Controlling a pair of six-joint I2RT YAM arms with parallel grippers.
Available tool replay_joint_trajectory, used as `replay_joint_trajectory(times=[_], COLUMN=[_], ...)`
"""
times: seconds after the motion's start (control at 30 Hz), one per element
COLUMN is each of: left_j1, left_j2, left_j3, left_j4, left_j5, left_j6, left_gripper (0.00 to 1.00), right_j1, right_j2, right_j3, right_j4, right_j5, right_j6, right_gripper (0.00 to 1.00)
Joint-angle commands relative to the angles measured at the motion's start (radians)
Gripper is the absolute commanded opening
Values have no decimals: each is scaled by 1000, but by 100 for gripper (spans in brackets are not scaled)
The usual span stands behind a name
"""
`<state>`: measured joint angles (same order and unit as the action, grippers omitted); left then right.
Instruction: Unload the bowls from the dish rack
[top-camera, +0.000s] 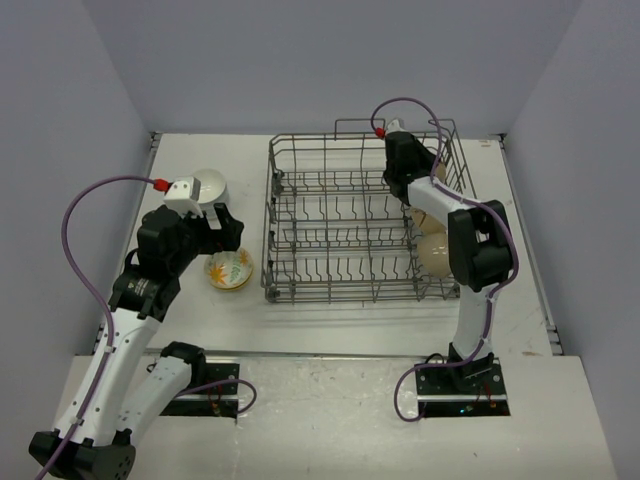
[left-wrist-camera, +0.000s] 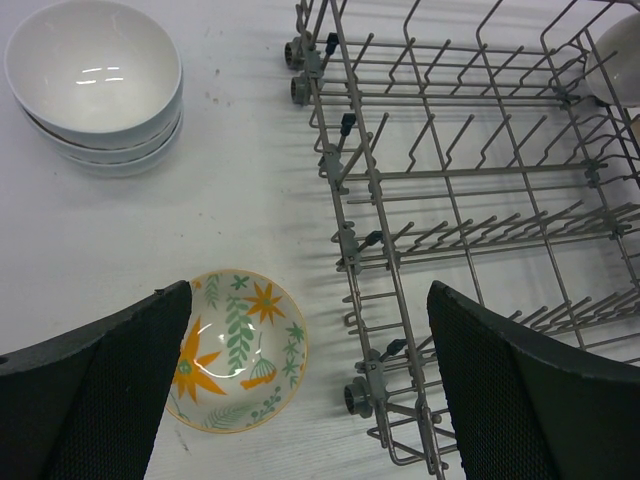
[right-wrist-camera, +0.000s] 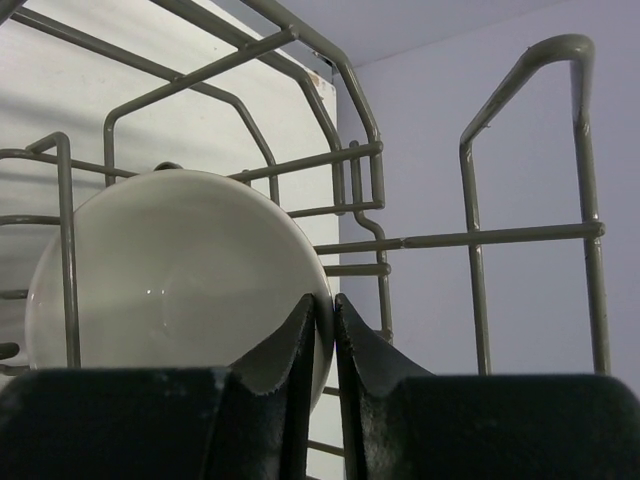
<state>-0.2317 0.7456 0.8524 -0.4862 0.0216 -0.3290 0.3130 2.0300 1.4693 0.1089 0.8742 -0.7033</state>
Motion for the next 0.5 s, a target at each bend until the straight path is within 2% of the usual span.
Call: replay_joint_trajectory(times=[0.0, 0.2, 0.27, 0.4, 0.47], left_j1=[-9, -12, -12, -12, -12], left_j2=[-14, -14, -14, -15, -17], left_j3=[-6, -7, -7, -7, -6], left_j4=[43, 43, 43, 43, 41], left_j5=[12, 15, 12, 12, 11], left_j6=[19, 21, 21, 21, 21], left_gripper=[100, 100, 100, 100, 100], right_j1=[-18, -41, -41, -45, -49], right_j2=[29, 36, 32, 33, 30], right_j3=[20, 32, 36, 46, 46], right_j4=[-53, -136, -153, -181, -205], right_j5=[-4, -26, -38, -38, -52], right_j6=[79, 169, 192, 223, 243], right_gripper=[15, 18, 11, 9, 2])
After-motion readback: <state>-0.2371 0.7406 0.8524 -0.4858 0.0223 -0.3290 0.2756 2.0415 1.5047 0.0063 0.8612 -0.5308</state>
